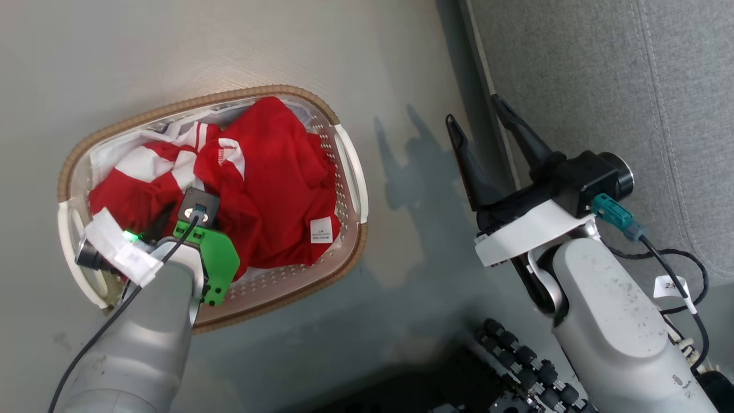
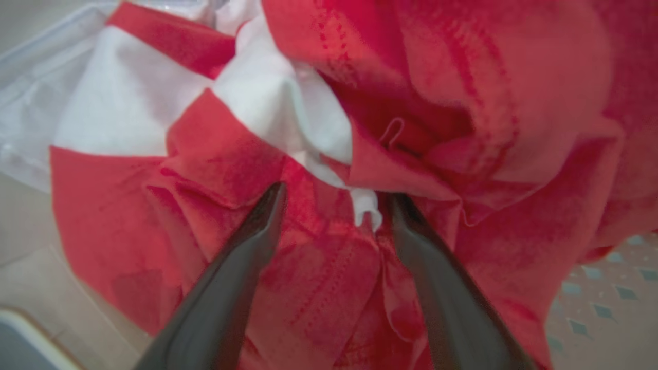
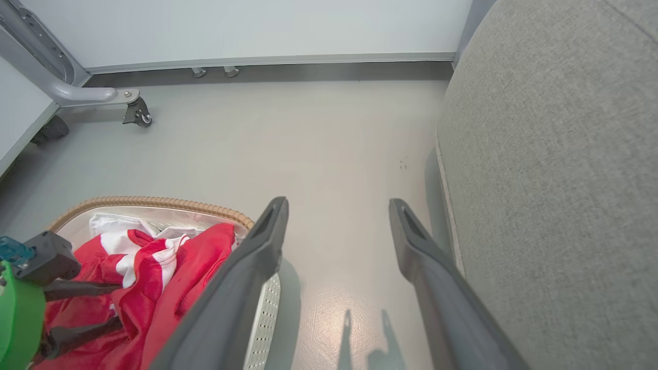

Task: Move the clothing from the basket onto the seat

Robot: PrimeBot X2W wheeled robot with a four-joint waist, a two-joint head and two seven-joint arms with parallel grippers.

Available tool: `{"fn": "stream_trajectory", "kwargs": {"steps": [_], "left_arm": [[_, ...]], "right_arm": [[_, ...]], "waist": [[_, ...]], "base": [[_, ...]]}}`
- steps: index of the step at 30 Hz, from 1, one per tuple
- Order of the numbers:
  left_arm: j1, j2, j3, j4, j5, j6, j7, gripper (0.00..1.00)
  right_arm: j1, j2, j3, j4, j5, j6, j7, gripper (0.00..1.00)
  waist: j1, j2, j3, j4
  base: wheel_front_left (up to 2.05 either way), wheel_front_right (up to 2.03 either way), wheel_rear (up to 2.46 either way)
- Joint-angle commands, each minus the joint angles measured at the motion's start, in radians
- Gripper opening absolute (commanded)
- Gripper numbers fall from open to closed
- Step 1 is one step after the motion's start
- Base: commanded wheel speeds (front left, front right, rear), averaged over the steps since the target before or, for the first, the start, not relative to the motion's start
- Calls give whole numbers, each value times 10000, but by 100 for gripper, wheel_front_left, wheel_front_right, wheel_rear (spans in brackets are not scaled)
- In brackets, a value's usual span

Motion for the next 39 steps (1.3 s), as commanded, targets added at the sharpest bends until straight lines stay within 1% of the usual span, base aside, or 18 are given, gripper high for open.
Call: {"fn": "stream_trajectory", "kwargs": {"steps": [1, 7, 13, 14, 15, 16, 18, 20, 25, 33, 35, 36, 39], "left_arm": [[-251, 118, -66, 51, 73, 56, 127, 100], [-556, 208, -296, 95, 234, 286, 739, 100], [-707, 162, -578, 127, 348, 382, 1263, 100], [-727, 154, -593, 132, 328, 422, 1301, 84], [-726, 147, -597, 131, 294, 427, 1381, 30], [-705, 137, -606, 137, 263, 432, 1416, 0], [-641, 143, -704, 133, 324, 470, 1451, 0], [-543, 77, -472, 130, 18, 575, 1267, 0], [-274, -149, -454, 126, -236, 469, 855, 0], [452, -391, -324, 116, -721, 403, -433, 0], [782, -467, -265, 119, -949, 344, -855, 0], [865, -481, -254, 118, -1018, 315, -967, 0], [1208, -514, -424, 26, -954, 271, -1360, 0]], "right_arm": [[-167, -4, -2, -3, 60, -7, -47, 100], [-210, 29, 45, 6, 91, -7, -47, 100], [-272, 52, 137, 49, 80, -7, -47, 100], [-306, 56, 163, 65, 68, -7, -47, 100], [-323, 72, 186, 69, 49, -7, -47, 100], [-333, 87, 212, 75, 39, -7, -47, 100], [-346, 95, 237, 87, 79, -7, -47, 100], [-326, 101, 265, 112, 184, -7, -47, 100], [-238, 64, 414, 296, 345, -7, -47, 100], [182, -93, 528, 619, 437, -7, -47, 100], [373, -169, 549, 756, 461, -7, -47, 100], [453, -190, 553, 793, 475, -7, -47, 100], [721, -247, 515, 955, 515, -7, -47, 100]], "waist": [[0, 0, 198, -88], [0, 0, 528, -104], [0, 0, 699, -45], [0, 0, 714, -36], [0, 0, 715, -33], [0, 0, 706, -29], [0, 0, 665, -15], [0, 0, 565, 12], [0, 0, 108, 122], [0, 0, -1373, 488], [0, 0, -2024, 702], [0, 0, -2183, 759], [0, 0, -2828, 990]], "base": [[0, 0, 0], [0, 0, 0], [0, 0, 0], [0, 0, 0], [0, 0, 0], [0, 0, 0], [0, 0, 0], [0, 0, 0], [0, 0, 0], [0, 0, 0], [0, 0, 0], [0, 0, 0], [0, 0, 0]]}}
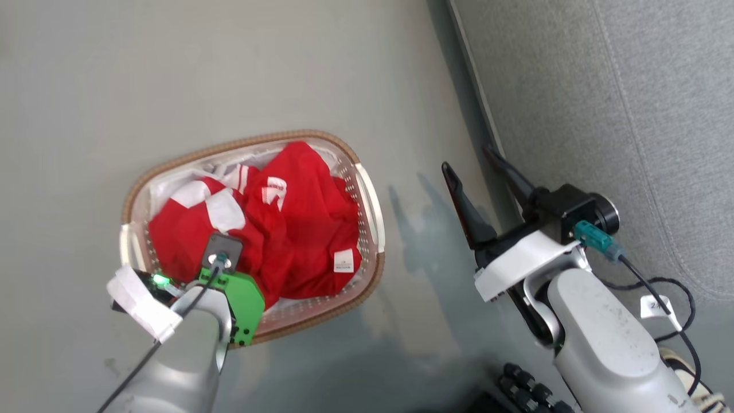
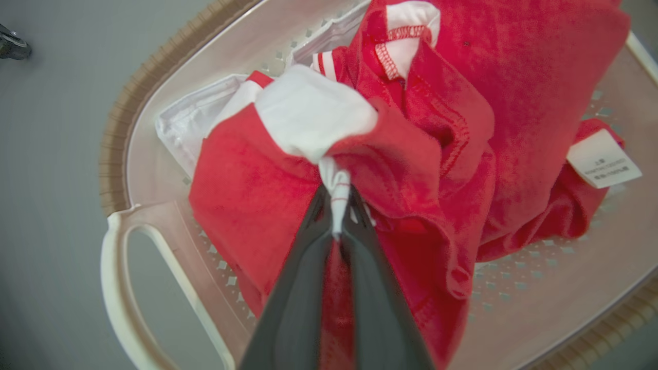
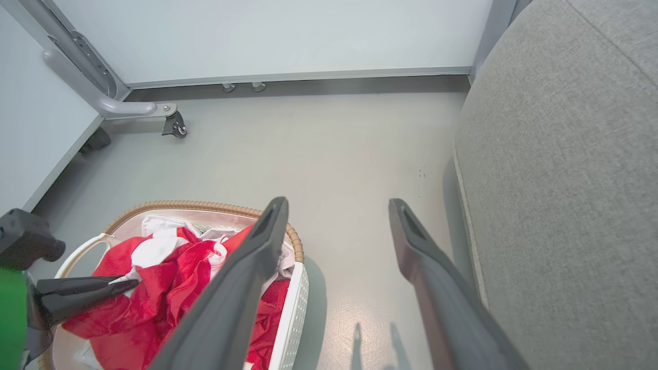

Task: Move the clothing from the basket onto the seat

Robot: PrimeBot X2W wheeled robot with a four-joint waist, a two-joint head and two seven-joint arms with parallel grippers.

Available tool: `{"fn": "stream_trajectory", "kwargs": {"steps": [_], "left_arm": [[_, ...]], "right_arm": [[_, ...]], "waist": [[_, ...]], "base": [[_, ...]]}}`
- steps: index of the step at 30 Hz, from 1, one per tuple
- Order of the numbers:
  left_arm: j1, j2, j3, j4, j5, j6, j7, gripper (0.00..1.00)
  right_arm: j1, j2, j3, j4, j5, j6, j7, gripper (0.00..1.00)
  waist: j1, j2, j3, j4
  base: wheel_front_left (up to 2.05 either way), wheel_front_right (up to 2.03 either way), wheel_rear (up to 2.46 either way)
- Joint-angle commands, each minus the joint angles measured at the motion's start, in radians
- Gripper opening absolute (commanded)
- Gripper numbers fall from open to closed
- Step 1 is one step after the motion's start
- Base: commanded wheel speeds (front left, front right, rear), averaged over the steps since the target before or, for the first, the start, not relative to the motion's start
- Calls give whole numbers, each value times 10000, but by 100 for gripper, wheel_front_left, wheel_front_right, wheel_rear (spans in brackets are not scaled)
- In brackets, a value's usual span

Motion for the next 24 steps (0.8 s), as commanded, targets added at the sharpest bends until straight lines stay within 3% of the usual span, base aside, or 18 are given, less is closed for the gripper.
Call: {"fn": "stream_trajectory", "kwargs": {"steps": [1, 10, 24], "left_arm": [[329, -32, -113, -95, 106, 1, -156, 0], [2256, -76, -66, -2590, -615, -145, -367, 0], [3203, -81, 65, -6520, -656, -466, -373, 0]], "right_arm": [[332, -70, -13, 108, 76, -7, -47, 100], [1704, 28, -604, 478, -212, -7, -47, 100], [2612, 13, -579, 629, -305, -7, -47, 100]], "waist": [[0, 0, -1245, 574], [0, 0, -3436, 1337], [0, 0, -4797, 1678]], "base": [[0, 0, 0], [0, 0, 0], [0, 0, 0]]}}
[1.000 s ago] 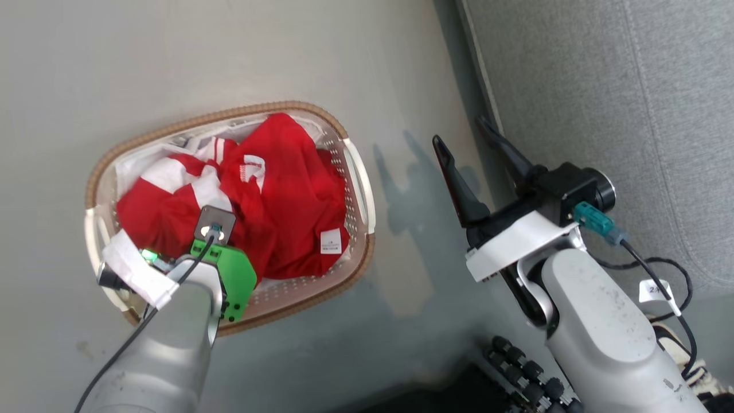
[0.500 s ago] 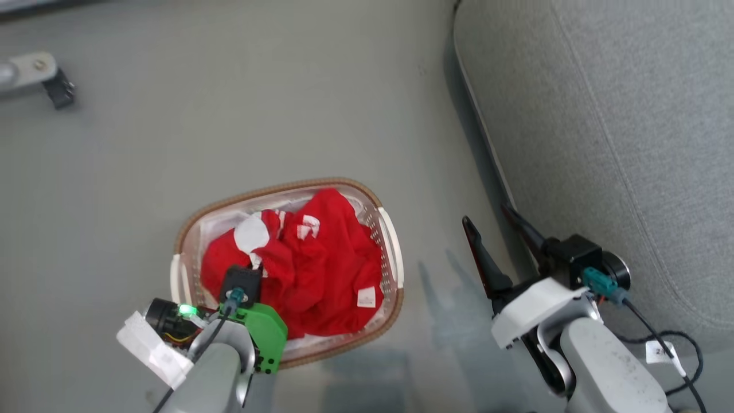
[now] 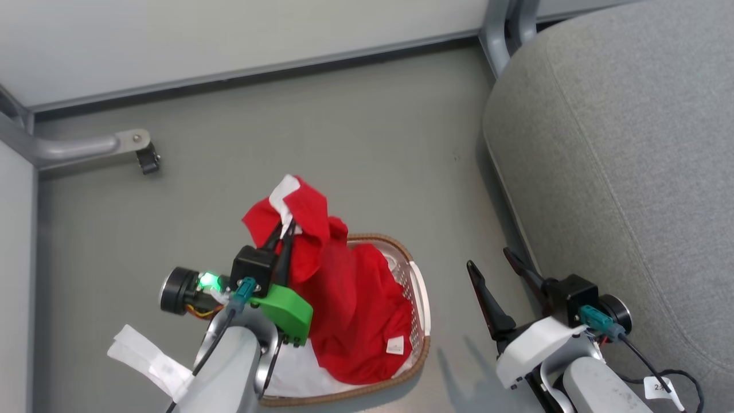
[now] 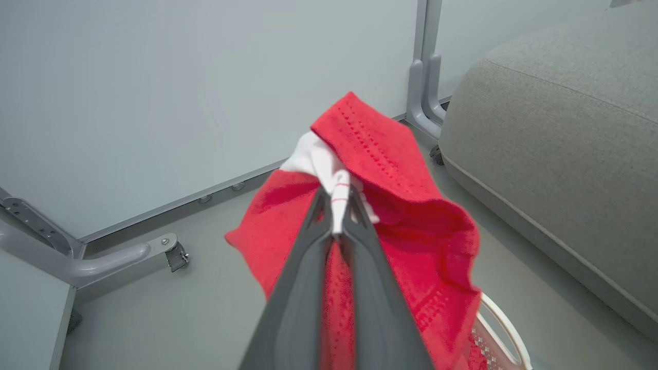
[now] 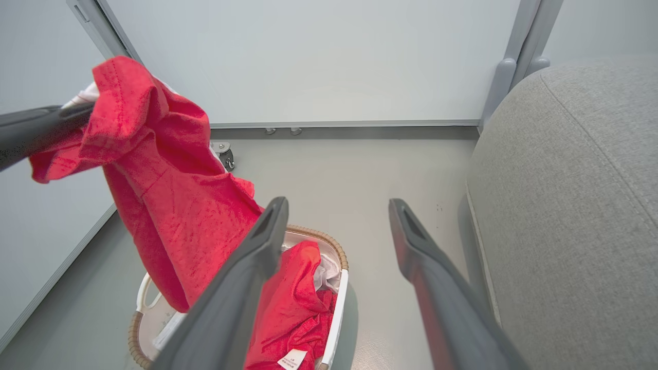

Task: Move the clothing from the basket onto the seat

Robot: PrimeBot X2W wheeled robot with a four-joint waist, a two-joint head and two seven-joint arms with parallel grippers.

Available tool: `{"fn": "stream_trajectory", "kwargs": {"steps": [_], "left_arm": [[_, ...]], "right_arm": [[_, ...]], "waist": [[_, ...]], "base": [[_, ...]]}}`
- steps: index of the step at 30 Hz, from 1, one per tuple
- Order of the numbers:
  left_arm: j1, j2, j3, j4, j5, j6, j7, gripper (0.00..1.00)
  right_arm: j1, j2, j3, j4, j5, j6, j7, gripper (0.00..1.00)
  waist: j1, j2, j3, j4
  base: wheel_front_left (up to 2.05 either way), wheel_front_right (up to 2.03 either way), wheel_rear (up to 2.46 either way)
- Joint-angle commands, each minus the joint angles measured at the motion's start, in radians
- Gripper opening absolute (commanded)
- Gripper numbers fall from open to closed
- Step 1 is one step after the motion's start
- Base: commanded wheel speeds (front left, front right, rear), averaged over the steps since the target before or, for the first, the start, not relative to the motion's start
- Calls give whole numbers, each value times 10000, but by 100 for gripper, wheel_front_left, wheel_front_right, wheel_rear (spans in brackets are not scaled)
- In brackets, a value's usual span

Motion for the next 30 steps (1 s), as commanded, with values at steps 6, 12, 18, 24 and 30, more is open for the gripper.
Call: {"fn": "stream_trajectory", "kwargs": {"steps": [6, 12, 18, 24, 30], "left_arm": [[326, 15, -209, -1901, -255, -222, -36, 0], [234, 17, -496, -3145, -752, -190, -22, 0], [-42, 17, -926, -3817, -1135, -138, -22, 0], [-54, 20, -1391, -4055, -1389, 3, -23, 0], [-210, 18, -1851, -4095, -1680, 102, -23, 0]], "right_arm": [[543, -8, -79, 85, -52, -7, -47, 100], [834, -40, 33, 103, -50, -7, -47, 100], [794, -73, 416, -297, -130, -7, -47, 100], [-95, -283, 1313, -1385, 16, -7, -45, 100], [-1462, -419, 2361, -1650, 143, -7, -47, 100]], "waist": [[1, 0, -1023, 339], [1, 0, -1393, 413], [1, 0, -1585, 498], [1, 0, -1541, 613], [1, 0, -1415, 947]], "base": [[0, 0, 0], [0, 0, 0], [0, 0, 0], [0, 0, 0], [0, 0, 0]]}}
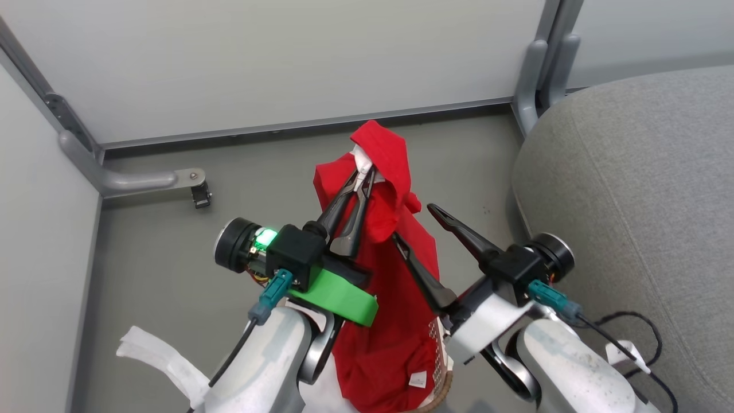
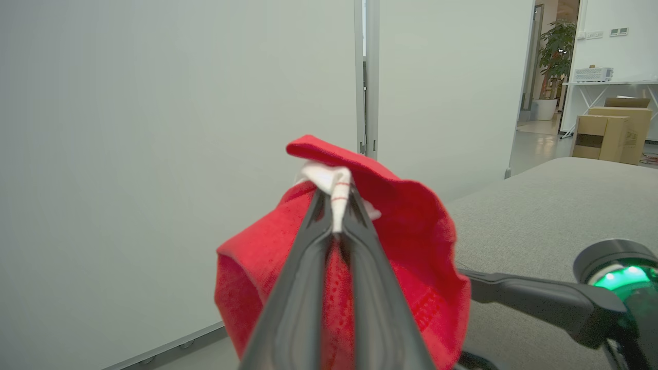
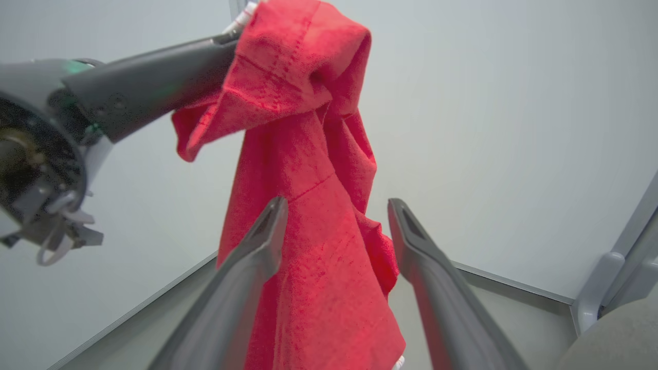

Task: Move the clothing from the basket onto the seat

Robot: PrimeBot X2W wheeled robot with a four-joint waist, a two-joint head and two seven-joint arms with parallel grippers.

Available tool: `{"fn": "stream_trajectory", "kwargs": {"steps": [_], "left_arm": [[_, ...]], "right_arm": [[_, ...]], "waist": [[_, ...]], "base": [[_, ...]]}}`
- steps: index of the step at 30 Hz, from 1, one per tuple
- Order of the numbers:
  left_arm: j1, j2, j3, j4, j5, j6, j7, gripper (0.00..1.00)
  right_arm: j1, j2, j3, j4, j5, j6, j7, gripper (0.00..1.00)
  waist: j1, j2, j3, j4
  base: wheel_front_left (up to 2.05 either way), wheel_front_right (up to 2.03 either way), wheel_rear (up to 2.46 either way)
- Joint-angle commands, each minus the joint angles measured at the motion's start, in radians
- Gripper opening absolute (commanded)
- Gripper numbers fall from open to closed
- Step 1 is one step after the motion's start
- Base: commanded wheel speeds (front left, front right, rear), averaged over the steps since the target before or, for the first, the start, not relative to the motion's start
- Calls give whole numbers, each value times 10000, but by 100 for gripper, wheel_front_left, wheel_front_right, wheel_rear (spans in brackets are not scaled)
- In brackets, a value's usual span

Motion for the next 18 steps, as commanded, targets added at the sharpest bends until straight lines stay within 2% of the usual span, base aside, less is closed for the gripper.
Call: {"fn": "stream_trajectory", "kwargs": {"steps": [1, 6, 9, 10, 12, 13, 18], "left_arm": [[-172, 30, -83, -44, -159, 58, -7, 0], [-300, 30, -415, -116, -337, 163, -7, 0], [-288, 30, -604, -185, -461, 208, -8, 0], [-282, 28, -636, -211, -495, 212, -9, 0], [-261, 31, -699, -246, -550, 224, -9, 0], [-253, 29, -739, -281, -583, 230, -8, 0], [-186, 28, -758, -292, -654, 321, -8, 0]], "right_arm": [[-343, -57, 181, 226, 86, -7, -47, 100], [-1326, 182, 764, 1531, -57, -7, -47, 100], [-1700, 443, 1052, 2773, 107, -8, -34, 100], [-1849, 500, 1178, 3024, 150, -8, -36, 62], [-2019, 623, 1330, 3548, 272, -8, -34, 29], [-2078, 677, 1435, 3773, 324, -8, -34, 0], [-2228, 794, 1215, 3922, 543, -8, -34, 0]], "waist": [[1, 0, 77, 202], [1, 0, 118, 514], [1, 0, 101, 692], [1, 0, 105, 732], [1, 0, 116, 813], [1, 0, 131, 853], [1, 0, 190, 876]], "base": [[0, 0, 0], [0, 0, 0], [0, 0, 0], [0, 0, 0], [0, 0, 0], [0, 0, 0], [0, 0, 0]]}}
